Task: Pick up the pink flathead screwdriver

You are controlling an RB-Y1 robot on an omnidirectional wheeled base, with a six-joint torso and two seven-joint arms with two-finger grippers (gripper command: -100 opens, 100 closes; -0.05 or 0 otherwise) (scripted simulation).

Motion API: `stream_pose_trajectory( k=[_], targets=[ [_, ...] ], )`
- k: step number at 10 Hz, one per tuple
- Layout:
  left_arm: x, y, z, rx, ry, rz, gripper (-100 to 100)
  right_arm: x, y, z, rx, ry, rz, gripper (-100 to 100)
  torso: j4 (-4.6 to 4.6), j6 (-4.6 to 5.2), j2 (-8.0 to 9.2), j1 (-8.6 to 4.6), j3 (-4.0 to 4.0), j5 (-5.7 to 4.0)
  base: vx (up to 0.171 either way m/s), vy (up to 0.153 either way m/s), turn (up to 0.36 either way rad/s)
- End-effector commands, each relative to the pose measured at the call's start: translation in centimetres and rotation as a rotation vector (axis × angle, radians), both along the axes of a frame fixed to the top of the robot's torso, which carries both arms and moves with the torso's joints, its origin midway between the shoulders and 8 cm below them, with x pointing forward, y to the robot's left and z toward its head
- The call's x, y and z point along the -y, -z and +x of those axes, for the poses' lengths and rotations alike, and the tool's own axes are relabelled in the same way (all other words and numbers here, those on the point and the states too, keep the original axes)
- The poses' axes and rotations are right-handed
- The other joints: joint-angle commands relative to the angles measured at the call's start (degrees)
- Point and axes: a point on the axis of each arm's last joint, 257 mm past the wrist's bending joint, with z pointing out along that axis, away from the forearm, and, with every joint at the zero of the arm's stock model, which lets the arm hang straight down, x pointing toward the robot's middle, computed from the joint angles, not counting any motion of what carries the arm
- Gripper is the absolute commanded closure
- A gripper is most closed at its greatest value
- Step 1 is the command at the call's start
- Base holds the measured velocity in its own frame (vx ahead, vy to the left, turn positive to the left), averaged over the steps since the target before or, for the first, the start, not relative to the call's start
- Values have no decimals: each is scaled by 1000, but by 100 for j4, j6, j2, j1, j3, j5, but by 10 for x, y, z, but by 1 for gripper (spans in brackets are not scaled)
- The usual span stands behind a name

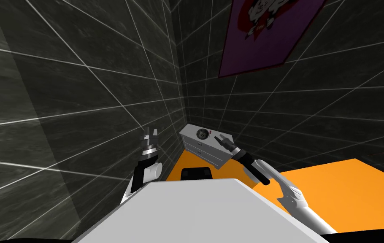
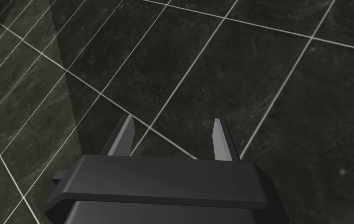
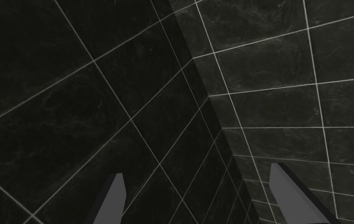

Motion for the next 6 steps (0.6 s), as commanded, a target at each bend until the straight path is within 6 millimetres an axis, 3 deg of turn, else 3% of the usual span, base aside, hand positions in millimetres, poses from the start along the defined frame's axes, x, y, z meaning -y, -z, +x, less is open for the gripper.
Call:
stream_pose_trajectory(
  k=[1,6],
  targets=[
    [0,0,0,0,0,0,0,7,18,-1,-16,-18,-107,-100,0,0,0,0,0,0,-27,-48,254],
    [0,0,0,0,0,0,0,26,59,-6,-48,-64,-351,-100,-1,-3,-3,-2,-2,0,-22,-47,187]
  ],
)
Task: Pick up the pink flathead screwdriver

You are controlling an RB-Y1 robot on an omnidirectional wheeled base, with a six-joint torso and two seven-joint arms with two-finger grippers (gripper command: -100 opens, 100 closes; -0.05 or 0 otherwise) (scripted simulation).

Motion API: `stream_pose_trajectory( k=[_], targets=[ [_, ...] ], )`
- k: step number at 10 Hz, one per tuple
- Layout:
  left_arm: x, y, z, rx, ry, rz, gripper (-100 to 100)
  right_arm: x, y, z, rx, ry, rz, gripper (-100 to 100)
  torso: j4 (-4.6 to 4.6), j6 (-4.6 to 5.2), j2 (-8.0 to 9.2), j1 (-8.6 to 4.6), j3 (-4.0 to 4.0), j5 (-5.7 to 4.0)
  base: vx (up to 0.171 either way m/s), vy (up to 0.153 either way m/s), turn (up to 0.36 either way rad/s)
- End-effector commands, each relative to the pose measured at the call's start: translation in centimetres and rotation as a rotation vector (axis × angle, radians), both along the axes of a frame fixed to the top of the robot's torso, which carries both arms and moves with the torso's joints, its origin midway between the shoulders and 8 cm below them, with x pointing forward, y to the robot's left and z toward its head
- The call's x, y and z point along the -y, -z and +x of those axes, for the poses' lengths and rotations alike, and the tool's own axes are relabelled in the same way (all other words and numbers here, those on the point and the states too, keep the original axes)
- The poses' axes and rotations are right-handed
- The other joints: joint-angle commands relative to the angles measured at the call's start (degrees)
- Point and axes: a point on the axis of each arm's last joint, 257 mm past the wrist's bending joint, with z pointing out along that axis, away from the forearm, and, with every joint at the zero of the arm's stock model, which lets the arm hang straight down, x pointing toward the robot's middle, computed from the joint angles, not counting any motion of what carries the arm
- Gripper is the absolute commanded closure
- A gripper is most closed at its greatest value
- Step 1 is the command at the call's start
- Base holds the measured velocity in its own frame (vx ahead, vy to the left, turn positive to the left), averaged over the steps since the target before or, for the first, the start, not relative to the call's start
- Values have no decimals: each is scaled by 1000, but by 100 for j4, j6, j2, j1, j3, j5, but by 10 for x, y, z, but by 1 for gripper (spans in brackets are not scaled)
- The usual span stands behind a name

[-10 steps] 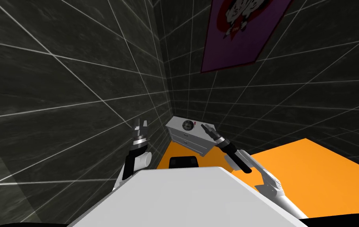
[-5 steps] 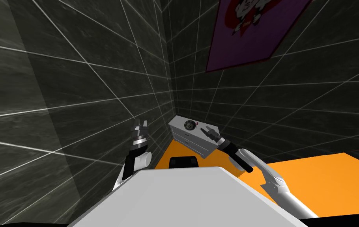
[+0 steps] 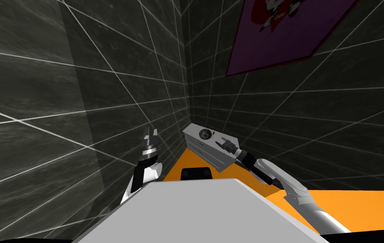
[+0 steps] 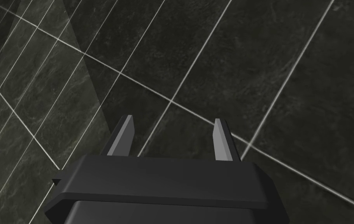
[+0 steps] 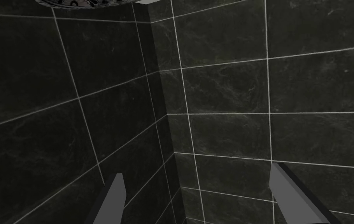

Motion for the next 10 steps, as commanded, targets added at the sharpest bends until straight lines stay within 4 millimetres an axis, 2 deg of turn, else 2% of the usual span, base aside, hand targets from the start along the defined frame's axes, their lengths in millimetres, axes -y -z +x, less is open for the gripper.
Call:
stream_pose_trajectory(
  k=[1,2,4,5,6,7,8,9,10],
  targets=[
    [0,0,0,0,0,0,0,14,18,-2,-22,-21,-103,-100,0,0,0,0,0,0,-15,-39,338],
    [0,0,0,0,0,0,0,15,23,-3,-24,-27,-133,-100,-1,-6,-3,0,-2,1,-11,-41,154],
    [0,0,0,0,0,0,0,30,42,-7,-47,-52,-235,-100,-1,-4,-6,1,-3,1,-10,-36,220],
    [0,0,0,0,0,0,0,30,43,-7,-47,-54,-244,-100,-1,2,-6,1,-4,0,-4,-20,-38],
    [0,0,0,0,0,0,0,46,59,-11,-71,-74,-323,-100,-1,4,-7,8,-4,1,-4,-18,316],
    [0,0,0,0,0,0,0,46,62,-12,-73,-81,-347,-100,-2,-6,-10,8,-6,2,1,-34,196],
    [0,0,0,0,0,0,0,62,75,-16,-95,-102,-416,-100,-2,2,-11,5,-6,1,-3,-39,226],
    [0,0,0,0,0,0,0,65,80,-18,-102,-109,-445,-100,-2,-2,-11,1,-6,1,-4,-37,162],
    [0,0,0,0,0,0,0,78,89,-22,-117,-137,-510,-100,-2,2,-11,2,-6,1,-3,-36,310]
  ],
)
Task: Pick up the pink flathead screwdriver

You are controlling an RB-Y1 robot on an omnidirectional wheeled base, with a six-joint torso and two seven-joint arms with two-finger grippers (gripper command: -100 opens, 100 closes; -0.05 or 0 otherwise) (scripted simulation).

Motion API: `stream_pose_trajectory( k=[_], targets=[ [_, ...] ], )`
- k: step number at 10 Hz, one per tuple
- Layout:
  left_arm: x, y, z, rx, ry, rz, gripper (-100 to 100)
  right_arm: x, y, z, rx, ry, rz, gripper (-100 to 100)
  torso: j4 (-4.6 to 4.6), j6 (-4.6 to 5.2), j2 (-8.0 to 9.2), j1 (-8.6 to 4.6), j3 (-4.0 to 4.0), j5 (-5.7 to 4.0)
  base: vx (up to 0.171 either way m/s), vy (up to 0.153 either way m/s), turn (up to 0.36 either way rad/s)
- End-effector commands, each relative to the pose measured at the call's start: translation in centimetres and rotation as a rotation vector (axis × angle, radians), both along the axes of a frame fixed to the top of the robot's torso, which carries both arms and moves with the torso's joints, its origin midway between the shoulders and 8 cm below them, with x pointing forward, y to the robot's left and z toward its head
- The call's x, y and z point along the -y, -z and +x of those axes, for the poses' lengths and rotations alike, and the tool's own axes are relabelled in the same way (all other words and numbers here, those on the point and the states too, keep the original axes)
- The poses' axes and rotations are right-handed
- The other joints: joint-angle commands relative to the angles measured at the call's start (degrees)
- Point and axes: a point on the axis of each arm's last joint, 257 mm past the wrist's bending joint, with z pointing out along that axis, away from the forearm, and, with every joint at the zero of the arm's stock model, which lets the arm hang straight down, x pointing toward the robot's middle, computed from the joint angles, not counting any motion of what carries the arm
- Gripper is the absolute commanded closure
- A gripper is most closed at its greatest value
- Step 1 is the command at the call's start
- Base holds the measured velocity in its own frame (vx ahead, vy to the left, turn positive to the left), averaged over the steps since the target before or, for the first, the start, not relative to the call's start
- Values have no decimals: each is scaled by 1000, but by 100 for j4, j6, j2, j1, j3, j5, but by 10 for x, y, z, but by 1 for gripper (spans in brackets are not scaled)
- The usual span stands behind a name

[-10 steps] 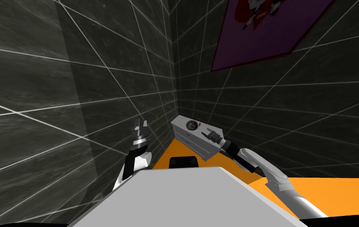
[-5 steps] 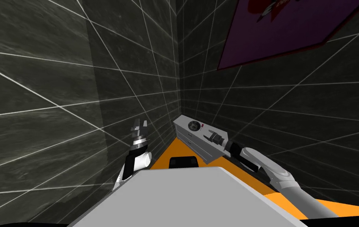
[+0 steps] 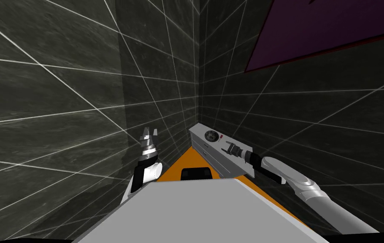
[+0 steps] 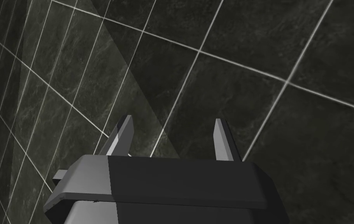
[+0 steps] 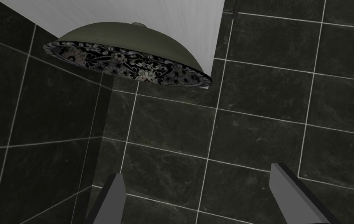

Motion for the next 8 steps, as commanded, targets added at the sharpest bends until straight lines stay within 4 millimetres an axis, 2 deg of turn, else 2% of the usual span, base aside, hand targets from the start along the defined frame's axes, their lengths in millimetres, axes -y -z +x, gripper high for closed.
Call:
stream_pose_trajectory(
  k=[1,3,4,5,6,7,8],
  targets=[
    [0,0,0,0,0,0,0,15,16,-6,-25,-16,-67,-100,0,0,0,0,0,0,0,-35,174],
    [0,0,0,0,0,0,0,35,31,-14,-60,-38,-149,-100,-1,0,-4,1,-2,0,9,-32,235],
    [0,0,0,0,0,0,0,36,32,-14,-61,-41,-157,-100,-1,6,-6,2,-4,0,7,-14,-10],
    [0,0,0,0,0,0,0,56,44,-22,-96,-57,-221,-100,-1,9,-4,9,-2,1,9,-15,257],
    [0,0,0,0,0,0,0,58,47,-23,-100,-65,-240,-100,-1,1,-6,9,-3,2,9,-26,195],
    [0,0,0,0,0,0,0,76,56,-30,-132,-81,-293,-100,-1,6,-6,6,-4,1,16,-31,312],
    [0,0,0,0,0,0,0,80,60,-33,-142,-87,-317,-100,-2,1,-9,3,-5,1,17,-33,182]
  ],
)
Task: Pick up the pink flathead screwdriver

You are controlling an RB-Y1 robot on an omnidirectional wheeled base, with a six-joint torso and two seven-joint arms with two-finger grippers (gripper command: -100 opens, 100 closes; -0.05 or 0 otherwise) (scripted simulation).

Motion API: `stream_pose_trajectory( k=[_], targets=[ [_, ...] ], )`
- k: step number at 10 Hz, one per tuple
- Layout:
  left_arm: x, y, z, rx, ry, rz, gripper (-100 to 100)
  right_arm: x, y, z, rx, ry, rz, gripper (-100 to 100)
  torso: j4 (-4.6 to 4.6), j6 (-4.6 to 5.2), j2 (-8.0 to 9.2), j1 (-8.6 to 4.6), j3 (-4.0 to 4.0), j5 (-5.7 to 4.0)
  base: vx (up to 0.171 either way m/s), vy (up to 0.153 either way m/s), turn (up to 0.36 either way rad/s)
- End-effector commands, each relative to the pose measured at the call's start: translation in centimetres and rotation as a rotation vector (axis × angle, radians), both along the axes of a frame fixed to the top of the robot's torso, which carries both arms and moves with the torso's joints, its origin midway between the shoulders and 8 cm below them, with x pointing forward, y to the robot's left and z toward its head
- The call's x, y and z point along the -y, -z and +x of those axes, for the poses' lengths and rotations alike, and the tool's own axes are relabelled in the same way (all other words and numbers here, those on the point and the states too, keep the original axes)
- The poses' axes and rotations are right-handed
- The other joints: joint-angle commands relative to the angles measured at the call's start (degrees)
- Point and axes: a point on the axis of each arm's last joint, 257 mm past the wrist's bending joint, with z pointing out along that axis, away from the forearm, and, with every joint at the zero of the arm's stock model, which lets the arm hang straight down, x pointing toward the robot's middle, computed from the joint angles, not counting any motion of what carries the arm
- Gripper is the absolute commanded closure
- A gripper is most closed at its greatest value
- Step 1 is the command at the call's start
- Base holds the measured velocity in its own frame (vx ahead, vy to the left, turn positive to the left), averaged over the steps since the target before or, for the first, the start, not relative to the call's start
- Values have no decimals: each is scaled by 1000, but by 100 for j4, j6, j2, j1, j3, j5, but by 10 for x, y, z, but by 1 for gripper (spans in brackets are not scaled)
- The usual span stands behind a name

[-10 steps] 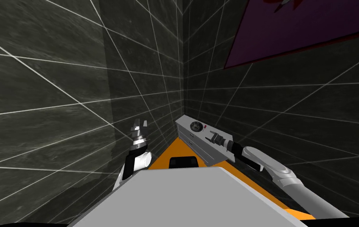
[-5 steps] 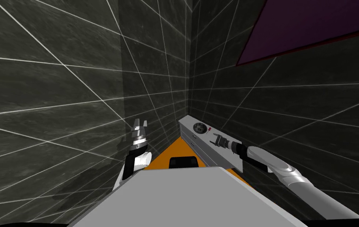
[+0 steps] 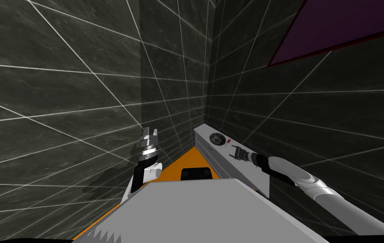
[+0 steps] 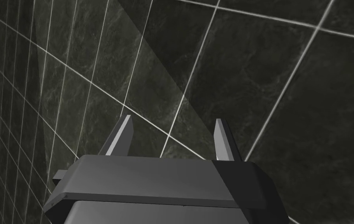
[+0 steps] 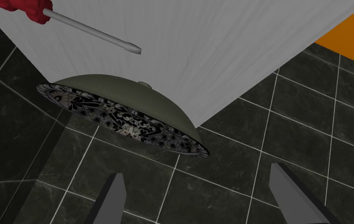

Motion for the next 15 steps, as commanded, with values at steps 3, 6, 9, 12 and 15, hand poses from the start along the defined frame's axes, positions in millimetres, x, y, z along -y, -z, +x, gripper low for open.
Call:
stream_pose_trajectory(
  k=[3,6,9,12,15],
  targets=[
    [0,0,0,0,0,0,0,42,22,-20,-85,-39,-131,-100,-1,1,-3,0,-2,0,24,-32,238],
    [0,0,0,0,0,0,0,71,37,-37,-149,-49,-208,-100,-1,-6,-8,1,-4,0,28,-32,212],
    [0,0,0,0,0,0,0,102,48,-58,-229,-79,-291,-100,-2,4,-8,3,-5,0,33,-32,224],
    [0,0,0,0,0,0,0,135,62,-89,-330,-76,-345,-100,-2,0,-10,4,-6,0,35,-40,257],
    [0,0,0,0,0,0,0,152,69,-108,-390,-79,-380,-100,-3,0,-15,0,-9,-1,40,-41,145]
  ],
)
